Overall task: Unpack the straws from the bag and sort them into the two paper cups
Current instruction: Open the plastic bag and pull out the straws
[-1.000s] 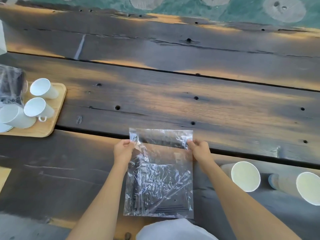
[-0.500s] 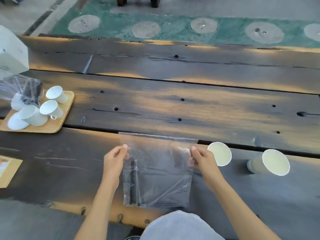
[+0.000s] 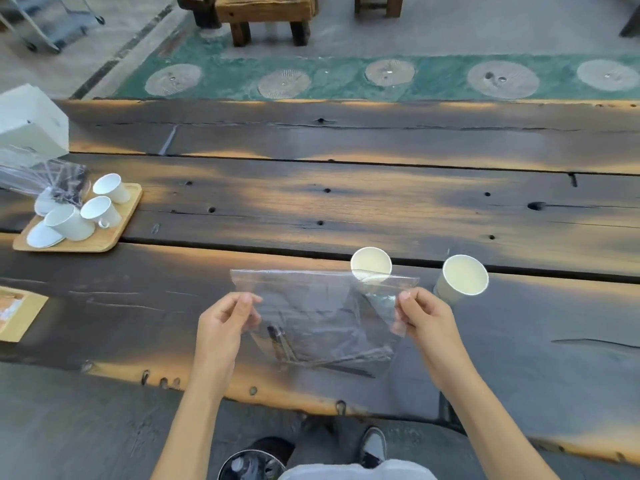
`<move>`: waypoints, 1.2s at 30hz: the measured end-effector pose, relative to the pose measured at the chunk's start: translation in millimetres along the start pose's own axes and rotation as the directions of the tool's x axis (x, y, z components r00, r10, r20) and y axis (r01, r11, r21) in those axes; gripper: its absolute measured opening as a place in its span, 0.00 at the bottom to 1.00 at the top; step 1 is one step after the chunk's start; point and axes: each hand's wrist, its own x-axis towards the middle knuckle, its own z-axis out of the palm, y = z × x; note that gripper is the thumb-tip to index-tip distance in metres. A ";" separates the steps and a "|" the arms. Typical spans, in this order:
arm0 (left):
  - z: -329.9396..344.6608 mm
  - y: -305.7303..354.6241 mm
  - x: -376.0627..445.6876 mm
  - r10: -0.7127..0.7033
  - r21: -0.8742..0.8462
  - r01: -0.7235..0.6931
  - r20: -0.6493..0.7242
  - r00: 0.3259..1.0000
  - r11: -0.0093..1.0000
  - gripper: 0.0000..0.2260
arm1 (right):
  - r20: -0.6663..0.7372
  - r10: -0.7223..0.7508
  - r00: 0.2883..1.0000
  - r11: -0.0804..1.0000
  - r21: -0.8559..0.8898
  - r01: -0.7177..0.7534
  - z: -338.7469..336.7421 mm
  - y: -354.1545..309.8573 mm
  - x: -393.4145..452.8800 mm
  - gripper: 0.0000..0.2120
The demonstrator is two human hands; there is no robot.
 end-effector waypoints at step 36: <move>34.9 74.2 -32.2 0.169 -0.089 -0.144 0.547 0.820 0.986 0.08 | 0.394 -0.536 0.747 0.554 -0.503 0.663 72.6 -67.9 -44.7 0.11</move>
